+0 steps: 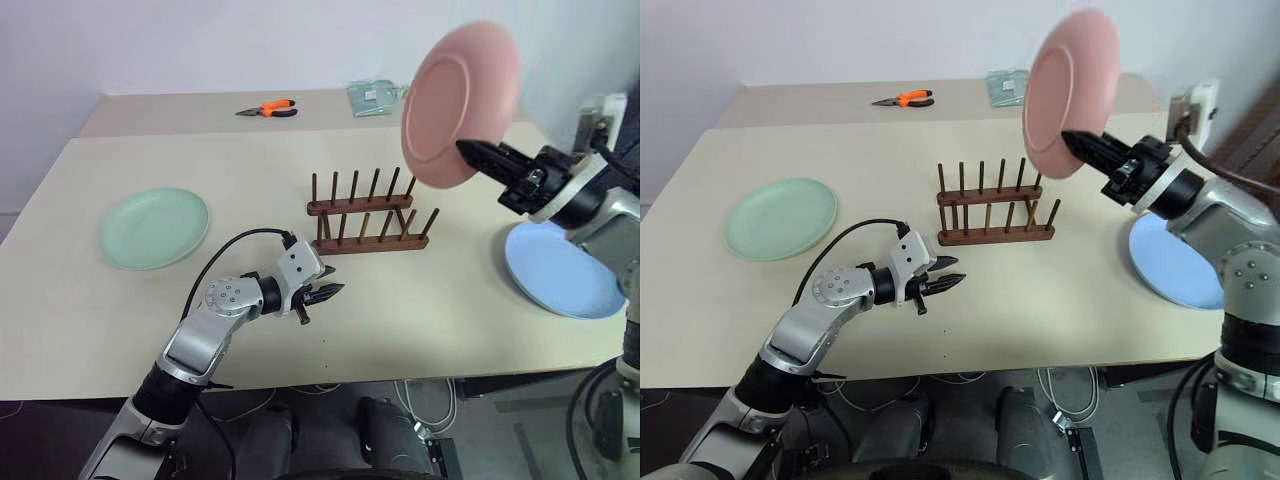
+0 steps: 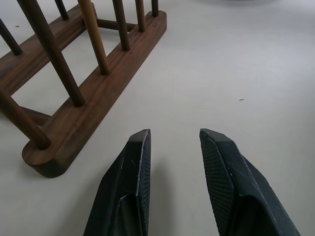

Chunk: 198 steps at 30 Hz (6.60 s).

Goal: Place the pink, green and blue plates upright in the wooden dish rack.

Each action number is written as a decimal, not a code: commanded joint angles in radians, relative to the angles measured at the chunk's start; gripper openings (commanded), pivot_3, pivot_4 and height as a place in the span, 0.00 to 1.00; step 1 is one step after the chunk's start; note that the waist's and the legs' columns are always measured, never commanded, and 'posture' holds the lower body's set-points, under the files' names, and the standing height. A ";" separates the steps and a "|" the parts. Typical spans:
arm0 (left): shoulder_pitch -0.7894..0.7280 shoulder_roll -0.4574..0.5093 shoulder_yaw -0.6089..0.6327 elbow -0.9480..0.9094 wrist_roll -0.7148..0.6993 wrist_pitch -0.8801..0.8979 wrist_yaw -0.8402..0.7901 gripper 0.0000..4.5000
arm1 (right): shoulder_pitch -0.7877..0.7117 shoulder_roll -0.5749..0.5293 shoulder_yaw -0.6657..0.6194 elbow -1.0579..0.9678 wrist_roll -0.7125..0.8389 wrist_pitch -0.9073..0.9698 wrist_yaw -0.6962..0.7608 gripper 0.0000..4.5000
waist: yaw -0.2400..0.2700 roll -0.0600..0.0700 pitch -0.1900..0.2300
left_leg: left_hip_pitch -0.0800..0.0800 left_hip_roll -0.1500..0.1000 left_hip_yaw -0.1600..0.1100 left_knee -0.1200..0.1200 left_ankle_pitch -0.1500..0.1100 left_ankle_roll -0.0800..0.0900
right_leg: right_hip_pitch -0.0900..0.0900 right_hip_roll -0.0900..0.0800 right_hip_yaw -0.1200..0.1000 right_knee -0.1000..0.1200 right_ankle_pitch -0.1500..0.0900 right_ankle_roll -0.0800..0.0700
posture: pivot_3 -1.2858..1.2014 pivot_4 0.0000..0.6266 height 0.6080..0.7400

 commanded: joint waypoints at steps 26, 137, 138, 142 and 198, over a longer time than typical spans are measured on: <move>-0.176 -0.045 0.703 0.201 0.029 0.083 0.748 1.00 | -0.210 -0.084 0.085 0.006 -0.570 -0.430 0.088 0.98 | -0.017 -0.001 0.000 | 0.001 0.000 0.000 -0.001 0.000 0.000 | -0.001 0.001 0.000 0.000 0.001 0.006 | 0.52 0.24 1.00; 0.082 0.108 0.061 -0.250 -0.302 0.122 -0.007 0.79 | 0.379 -0.173 -0.184 -0.136 -0.496 -0.123 0.049 0.99 | 0.003 -0.009 0.005 | -0.001 0.000 -0.001 -0.003 0.001 -0.002 | -0.001 0.000 -0.001 -0.002 -0.005 0.001 | 0.52 0.24 1.00; 0.077 0.106 0.052 -0.246 -0.295 0.119 -0.012 0.79 | 0.429 -0.169 -0.150 -0.136 -0.538 -0.136 0.038 0.99 | 0.001 -0.008 0.005 | -0.001 0.000 -0.001 -0.003 0.001 -0.002 | -0.001 0.000 -0.001 -0.002 -0.004 0.001 | 0.52 0.24 1.00; 0.061 0.096 0.045 -0.238 -0.286 0.120 -0.018 0.79 | 0.489 -0.139 -0.027 -0.045 -0.680 -0.159 -0.032 0.99 | -0.019 -0.005 0.006 | -0.002 0.001 0.006 -0.003 0.001 -0.002 | 0.000 0.000 0.003 -0.001 -0.004 0.001 | 0.52 0.24 1.00; 0.190 0.175 0.312 -0.024 -0.098 -0.200 0.003 0.79 | -0.294 0.709 0.210 -0.090 0.172 0.017 -0.837 0.16 | -0.030 -0.003 0.008 | -0.003 0.001 -0.002 -0.006 0.001 -0.002 | -0.008 0.001 -0.001 0.003 -0.001 -0.003 | 0.52 0.24 1.00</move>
